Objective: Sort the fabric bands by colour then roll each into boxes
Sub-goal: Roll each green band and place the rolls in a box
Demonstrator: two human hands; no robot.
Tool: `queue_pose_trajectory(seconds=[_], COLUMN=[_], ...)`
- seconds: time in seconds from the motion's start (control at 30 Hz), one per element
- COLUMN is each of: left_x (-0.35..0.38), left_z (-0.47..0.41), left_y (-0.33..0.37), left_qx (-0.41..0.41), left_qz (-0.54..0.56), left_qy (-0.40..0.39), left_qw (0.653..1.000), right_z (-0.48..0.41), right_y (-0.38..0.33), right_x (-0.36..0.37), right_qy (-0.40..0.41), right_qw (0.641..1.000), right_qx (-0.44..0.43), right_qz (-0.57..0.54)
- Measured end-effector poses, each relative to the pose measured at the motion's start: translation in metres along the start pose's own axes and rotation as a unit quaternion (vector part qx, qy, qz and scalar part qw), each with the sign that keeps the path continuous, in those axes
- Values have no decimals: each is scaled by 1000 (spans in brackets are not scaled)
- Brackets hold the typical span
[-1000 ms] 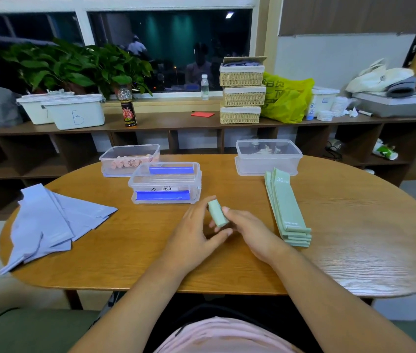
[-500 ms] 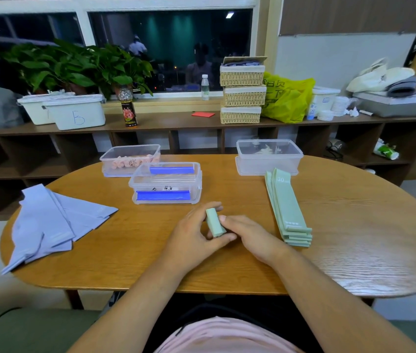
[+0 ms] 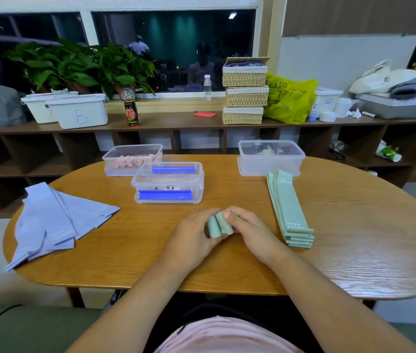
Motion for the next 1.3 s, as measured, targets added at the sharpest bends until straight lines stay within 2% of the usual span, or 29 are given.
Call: queue_pose_trajectory(seconds=[0.17,0.33,0.63,0.83,0.97,1.1,1.3], left_x=[9,0,-2,2,-3,-3,-15], left_z=[-3,-2,-1,-3,-4,-6,-9], left_y=[-1,-1,0,-6,-5,-11,-24], left_qx=[23,4,10,-13,8,22,48], left_qz=[-69,-1,-9,82,95,53,-39], left_qy=[-24,4,18,-9,20,12,4], left_qw=[997,1000,1000,997,995,998,998], right_z=[0,-2,-2,-1,0,-3,-22], right_y=[3,5,7,4,6,4,-5], right_x=[5,-5,-4,-7,-6,-2,3], right_qy=[12,21,16,9,-17,-14,38], right_qw=[998,999,999,989,989,991,995], right_qx=[-10,26,36,55,71,77,74], right_qz=[67,-22,-24,-140,-125,-108,-48])
Point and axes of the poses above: each hand's wrist, its own z-axis away from the middle knuckle, its own x-axis out of the palm, y = z × x, the point moved 7 cm from there along -z, towards the middle knuckle, and after that the axes turned 3 degrees about x, right-handed, at the moved point
